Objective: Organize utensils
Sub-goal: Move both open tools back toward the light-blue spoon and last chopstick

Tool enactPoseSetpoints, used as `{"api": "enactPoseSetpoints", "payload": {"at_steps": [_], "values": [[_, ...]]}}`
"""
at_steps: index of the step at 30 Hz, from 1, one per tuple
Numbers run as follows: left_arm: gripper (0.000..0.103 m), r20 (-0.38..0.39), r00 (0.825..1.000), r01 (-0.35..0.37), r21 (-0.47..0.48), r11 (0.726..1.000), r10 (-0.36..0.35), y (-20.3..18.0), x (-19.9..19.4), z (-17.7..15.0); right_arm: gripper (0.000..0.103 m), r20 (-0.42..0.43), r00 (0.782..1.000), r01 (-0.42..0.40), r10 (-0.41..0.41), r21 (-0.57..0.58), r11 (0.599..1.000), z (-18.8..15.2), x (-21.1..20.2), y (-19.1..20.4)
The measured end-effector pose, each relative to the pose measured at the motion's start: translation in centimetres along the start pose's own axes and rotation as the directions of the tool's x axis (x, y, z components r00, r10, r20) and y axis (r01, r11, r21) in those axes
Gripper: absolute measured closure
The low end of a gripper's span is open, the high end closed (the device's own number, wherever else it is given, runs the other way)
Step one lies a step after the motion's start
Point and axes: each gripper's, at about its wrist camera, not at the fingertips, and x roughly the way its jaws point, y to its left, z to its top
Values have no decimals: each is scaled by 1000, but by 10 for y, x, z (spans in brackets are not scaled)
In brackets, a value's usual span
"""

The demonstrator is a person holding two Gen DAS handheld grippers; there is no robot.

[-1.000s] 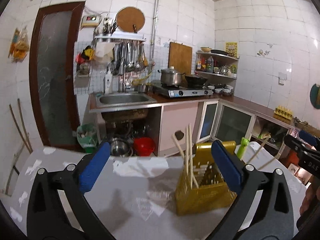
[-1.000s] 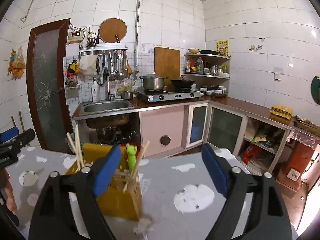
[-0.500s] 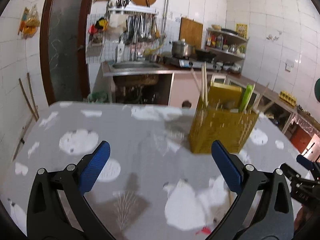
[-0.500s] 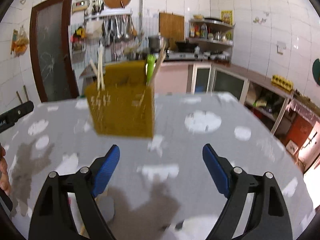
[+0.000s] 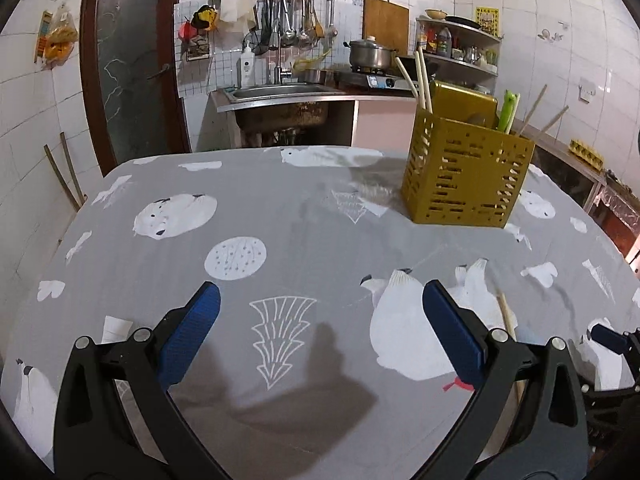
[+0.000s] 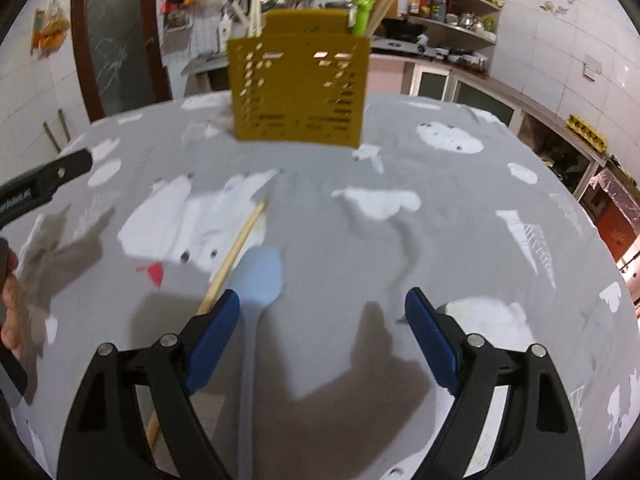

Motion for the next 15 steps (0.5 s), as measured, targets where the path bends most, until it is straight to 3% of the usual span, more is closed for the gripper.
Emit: {"api": "enactPoseSetpoints", "payload": {"at_steps": [6,15], "values": [[5,4,1000,-3,-13,1000,4,1,-1,3,23,-44,999,-5,4,-17,1000,3,12,10],[5,-18,1000,-21,-25,999,20,4,8,7,50,-107,994,-15,12,-27,1000,26,32,26]]}}
